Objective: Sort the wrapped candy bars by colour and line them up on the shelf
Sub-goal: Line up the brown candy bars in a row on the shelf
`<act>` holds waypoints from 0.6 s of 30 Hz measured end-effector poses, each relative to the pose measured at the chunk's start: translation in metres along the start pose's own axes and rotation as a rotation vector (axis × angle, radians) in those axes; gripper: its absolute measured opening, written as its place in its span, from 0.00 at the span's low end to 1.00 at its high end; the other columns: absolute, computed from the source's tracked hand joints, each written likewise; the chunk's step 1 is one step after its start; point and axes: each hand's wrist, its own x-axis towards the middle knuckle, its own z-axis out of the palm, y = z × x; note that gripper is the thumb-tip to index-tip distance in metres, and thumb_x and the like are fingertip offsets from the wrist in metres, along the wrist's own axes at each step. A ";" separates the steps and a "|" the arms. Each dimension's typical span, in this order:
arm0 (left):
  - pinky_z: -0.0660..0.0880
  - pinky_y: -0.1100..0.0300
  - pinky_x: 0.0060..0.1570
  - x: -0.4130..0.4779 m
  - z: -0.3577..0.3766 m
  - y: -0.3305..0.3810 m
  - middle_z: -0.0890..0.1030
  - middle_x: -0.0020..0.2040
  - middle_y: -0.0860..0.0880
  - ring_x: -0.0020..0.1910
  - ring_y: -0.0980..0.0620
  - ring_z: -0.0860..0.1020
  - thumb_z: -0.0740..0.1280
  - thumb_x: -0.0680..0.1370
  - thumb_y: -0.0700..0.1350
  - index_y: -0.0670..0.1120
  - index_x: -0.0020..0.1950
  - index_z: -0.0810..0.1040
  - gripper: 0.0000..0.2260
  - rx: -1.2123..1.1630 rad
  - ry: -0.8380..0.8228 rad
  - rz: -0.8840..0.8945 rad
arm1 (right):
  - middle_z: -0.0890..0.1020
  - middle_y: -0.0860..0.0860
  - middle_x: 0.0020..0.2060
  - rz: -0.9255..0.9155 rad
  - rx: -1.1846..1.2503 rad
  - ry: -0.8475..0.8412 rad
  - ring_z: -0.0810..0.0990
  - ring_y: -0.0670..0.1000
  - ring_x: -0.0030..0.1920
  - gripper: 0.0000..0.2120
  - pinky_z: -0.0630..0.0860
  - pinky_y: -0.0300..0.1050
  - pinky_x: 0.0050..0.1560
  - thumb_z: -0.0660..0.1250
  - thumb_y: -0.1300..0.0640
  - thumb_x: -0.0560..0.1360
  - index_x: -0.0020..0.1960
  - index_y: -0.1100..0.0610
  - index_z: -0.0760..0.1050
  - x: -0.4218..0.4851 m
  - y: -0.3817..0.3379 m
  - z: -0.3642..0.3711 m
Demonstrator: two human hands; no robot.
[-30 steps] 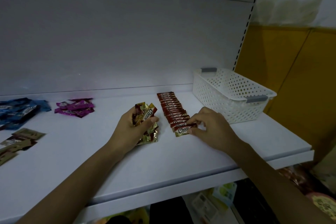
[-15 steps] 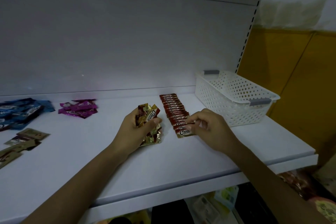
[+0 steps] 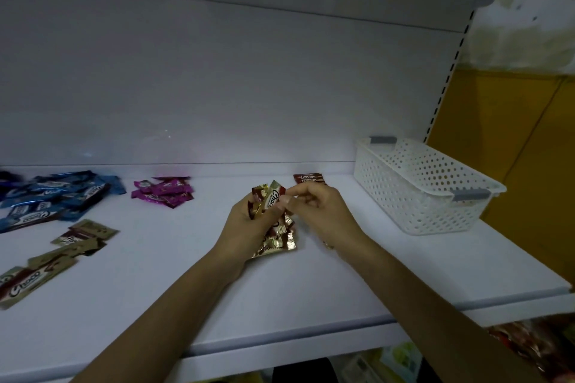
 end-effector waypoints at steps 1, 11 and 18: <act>0.78 0.45 0.51 0.001 0.000 -0.001 0.83 0.49 0.38 0.50 0.38 0.82 0.70 0.75 0.47 0.45 0.55 0.80 0.11 0.007 0.002 0.006 | 0.83 0.57 0.44 0.014 0.029 -0.015 0.81 0.53 0.46 0.07 0.78 0.42 0.49 0.72 0.57 0.72 0.48 0.59 0.81 0.002 -0.002 -0.001; 0.81 0.55 0.41 -0.001 0.001 -0.001 0.85 0.43 0.45 0.41 0.46 0.83 0.71 0.75 0.39 0.45 0.51 0.78 0.06 0.019 -0.017 0.002 | 0.81 0.48 0.39 0.162 0.146 0.061 0.78 0.42 0.36 0.03 0.71 0.37 0.40 0.69 0.57 0.75 0.45 0.57 0.78 0.011 -0.005 -0.008; 0.77 0.43 0.47 0.001 -0.001 0.000 0.85 0.46 0.45 0.42 0.40 0.78 0.68 0.77 0.43 0.45 0.55 0.78 0.07 0.027 0.040 0.018 | 0.85 0.45 0.41 0.173 0.184 0.018 0.83 0.42 0.42 0.04 0.72 0.38 0.41 0.69 0.53 0.74 0.48 0.53 0.79 0.009 -0.001 -0.012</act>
